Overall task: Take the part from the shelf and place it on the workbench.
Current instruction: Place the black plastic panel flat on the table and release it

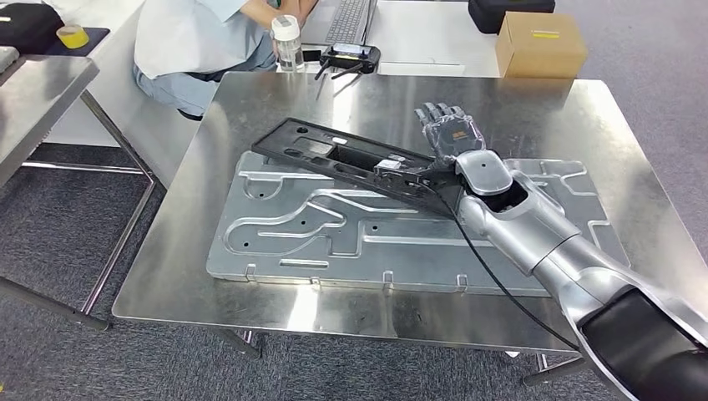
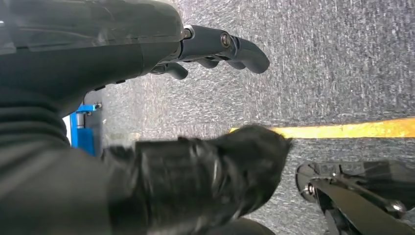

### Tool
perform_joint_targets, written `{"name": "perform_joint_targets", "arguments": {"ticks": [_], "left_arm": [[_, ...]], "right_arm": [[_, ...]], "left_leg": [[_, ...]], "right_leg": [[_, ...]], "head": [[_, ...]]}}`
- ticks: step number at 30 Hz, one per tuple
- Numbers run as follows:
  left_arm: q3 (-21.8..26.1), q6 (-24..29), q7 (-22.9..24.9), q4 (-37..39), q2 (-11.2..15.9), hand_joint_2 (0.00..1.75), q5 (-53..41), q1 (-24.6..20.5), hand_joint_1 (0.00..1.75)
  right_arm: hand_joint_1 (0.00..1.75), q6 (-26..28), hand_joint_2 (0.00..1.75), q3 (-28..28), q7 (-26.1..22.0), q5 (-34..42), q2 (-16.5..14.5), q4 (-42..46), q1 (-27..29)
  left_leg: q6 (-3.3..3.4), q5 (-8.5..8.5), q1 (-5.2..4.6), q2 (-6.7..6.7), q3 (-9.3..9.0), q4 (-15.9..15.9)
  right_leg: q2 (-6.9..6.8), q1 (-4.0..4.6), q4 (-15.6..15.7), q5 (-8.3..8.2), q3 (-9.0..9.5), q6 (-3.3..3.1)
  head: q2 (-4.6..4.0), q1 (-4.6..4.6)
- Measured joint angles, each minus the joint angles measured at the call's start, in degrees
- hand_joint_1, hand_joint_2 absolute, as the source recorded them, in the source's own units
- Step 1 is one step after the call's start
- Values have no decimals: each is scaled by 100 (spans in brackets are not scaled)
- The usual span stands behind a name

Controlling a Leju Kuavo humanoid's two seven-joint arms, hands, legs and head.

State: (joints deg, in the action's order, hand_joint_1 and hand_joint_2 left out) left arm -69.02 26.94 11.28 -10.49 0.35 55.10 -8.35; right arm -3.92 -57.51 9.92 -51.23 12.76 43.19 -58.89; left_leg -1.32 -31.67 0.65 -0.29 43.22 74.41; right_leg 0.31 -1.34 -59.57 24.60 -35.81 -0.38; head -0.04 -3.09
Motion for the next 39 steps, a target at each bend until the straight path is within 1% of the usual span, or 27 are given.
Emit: {"name": "perform_joint_targets", "arguments": {"ticks": [1, 2, 4, 5, 6, 9, 11, 14, 15, 16, 17, 19, 21, 23, 24, 25, 26, 27, 29, 30, 31, 32, 33, 35, 36, 37, 39], "left_arm": [[0, -13, -1, 0, 0, 0, 1, 3, 0], [0, -23, 0, 0, 0, 0, 3, 7, 0], [0, -40, 3, 0, 1, 0, 6, 12, 0], [0, -46, 9, 0, 2, 0, 7, 10, 0], [1, -52, 18, 0, 2, 0, 7, 7, 0], [2, -55, 37, 0, 1, 0, 13, 9, 0], [1, -52, 37, 0, -1, 0, 20, 14, 0], [0, -47, 37, 0, 2, 0, 25, 6, 0], [0, -46, 37, 0, 4, 0, 25, 9, 0], [0, -45, 37, 0, 7, 0, 25, 12, 0], [1, -45, 37, 0, 8, 0, 25, 15, 0], [2, -46, 37, 0, 6, 0, 25, 16, 0], [2, -47, 37, 0, 1, 0, 25, 15, 0], [2, -46, 37, 0, -2, 0, 25, 15, 0], [2, -46, 37, 0, 1, 0, 25, 17, 0], [2, -44, 37, 0, 5, 0, 25, 20, 0], [2, -43, 37, 0, 8, 0, 26, 25, 0], [2, -43, 37, 0, 12, 0, 26, 30, 0], [2, -44, 37, 0, 10, 0, 27, 32, 0], [2, -45, 37, 0, 9, 0, 27, 30, 0], [2, -45, 37, 0, 9, 0, 27, 26, 0], [2, -45, 37, 0, 9, 0, 27, 23, 0], [2, -45, 37, 0, 9, 0, 27, 20, 0], [2, -46, 38, 0, 10, 0, 26, 12, 0], [2, -48, 42, 0, 10, 0, 26, 9, 0], [2, -54, 48, 0, 10, 0, 25, 5, 0], [2, -76, 66, 0, 11, 0, 19, 4, 0]], "right_arm": [[0, -3, 0, 0, -5, 0, 0, 1, 8], [0, -4, 0, 0, -8, 0, 0, 4, 12], [0, -6, 0, 0, -13, 0, 0, 19, 1], [0, -8, 0, 0, -15, 0, 0, 26, -9], [0, -10, 0, 0, -18, 0, 0, 30, -16], [0, -18, 0, 0, -32, -1, 1, 31, -19], [0, -20, 0, 0, -40, -2, 1, 31, -23], [0, -32, 0, 0, -50, -2, 2, 31, -11], [0, -40, 0, 0, -50, -2, 3, 31, 4], [0, -47, 0, 0, -50, -2, 3, 30, 16], [0, -51, 0, 0, -50, -2, 3, 30, 20], [0, -51, 0, 0, -50, -2, 2, 31, 0], [0, -49, 0, 0, -50, -2, -1, 39, -30], [0, -48, 0, 0, -50, -2, -5, 48, -48], [0, -48, 0, 0, -50, -2, -8, 48, -53], [0, -48, 0, 0, -50, -2, -13, 49, -55], [0, -49, 0, 0, -49, -3, -18, 48, -57], [0, -50, 0, 0, -47, -3, -23, 48, -59], [0, -52, 0, 0, -44, -3, -28, 48, -57], [0, -52, 0, 0, -44, -2, -29, 48, -51], [0, -52, 0, 0, -44, -2, -31, 48, -43], [0, -53, 0, 0, -44, -2, -31, 48, -36], [0, -54, 0, 0, -44, -3, -31, 48, -31], [0, -57, 0, 0, -44, -3, -28, 51, -35], [0, -60, 0, 0, -43, -3, -27, 55, -39], [0, -69, 0, 0, -45, -4, -25, 59, -44], [0, -94, 0, 0, -48, -12, -23, 63, -49]], "left_leg": [[-1, 83, 2, 0, 11, -17], [6, 253, 3, 0, -84, -244], [39, 613, -6, -3, -446, -994], [62, 707, -17, -9, -585, -1286], [85, 738, -31, -14, -658, -1445], [176, 763, -44, -11, -668, -1523], [267, 819, -26, 5, -676, -1590], [357, 884, -35, 15, -623, -1614], [367, 902, -42, 13, -592, -1606], [371, 921, -47, 12, -559, -1593], [365, 939, -50, 11, -525, -1576], [337, 975, -55, 7, -461, -1540], [280, 1022, -63, 4, -420, -1520], [211, 1095, -65, -1, -403, -1536], [180, 1122, -61, -5, -388, -1544], [145, 1071, -58, -7, -355, -1510], [112, 924, -55, -9, -298, -1396], [79, 686, -42, -7, -214, -1167], [19, 153, -12, -3, -33, -477], [-7, 13, 7, -2, 12, -175], [-32, 0, 23, -2, -22, -25], [-53, 92, 36, -1, -153, -73], [-71, 228, 50, -1, -385, -313], [-84, 312, 53, -8, -930, -1056], [-60, 290, 41, -17, -1110, -1328], [-26, 247, 23, -26, -1193, -1478], [86, 305, -1, -30, -1174, -1520]], "right_leg": [[2, 0, 0, 3, 4, 1], [4, -2, -1, 8, 11, 6], [11, 4, -3, 18, 22, 33], [15, 12, -8, 18, 18, 56], [17, 20, -8, 10, 10, 83], [19, 18, 4, -5, -4, 172], [12, 18, -203, 204, -83, 211], [2, 26, -1179, 807, -426, 233], [1, 26, -1426, 897, -493, 236], [0, 25, -1488, 883, -476, 234], [-1, 25, -1326, 777, -351, 225], [-4, 35, -589, 526, 102, 189], [-2, 71, -77, 386, 400, 154], [1, 105, 3, 319, 417, 119], [-6, 86, 38, 284, 402, 88], [-13, 67, 66, 229, 374, 57], [-24, 43, 96, 168, 336, 18], [-34, 21, 118, 103, 282, -14], [-41, 20, 120, -8, 143, -44], [-41, 19, 115, -59, 68, -39], [-42, 14, 105, -108, -7, -26], [-42, 3, 90, -152, -81, -6], [-43, -11, 69, -191, -151, 22], [-43, -29, 20, -255, -261, 94], [-45, -28, 9, -289, -288, 134], [-46, -24, 10, -328, -300, 174], [-44, -21, 47, -413, -307, 256]], "head": [[0, -1], [0, -1], [0, -2], [1, 2], [1, 4], [0, 8], [0, 16], [0, 29], [0, 29], [0, 29], [0, 29], [0, 30], [0, 27], [0, 33], [0, 44], [0, 40], [0, 32], [0, 21], [0, 5], [0, 3], [0, 4], [0, 3], [0, 2], [0, 0], [0, 4], [0, 4], [0, 12]]}}
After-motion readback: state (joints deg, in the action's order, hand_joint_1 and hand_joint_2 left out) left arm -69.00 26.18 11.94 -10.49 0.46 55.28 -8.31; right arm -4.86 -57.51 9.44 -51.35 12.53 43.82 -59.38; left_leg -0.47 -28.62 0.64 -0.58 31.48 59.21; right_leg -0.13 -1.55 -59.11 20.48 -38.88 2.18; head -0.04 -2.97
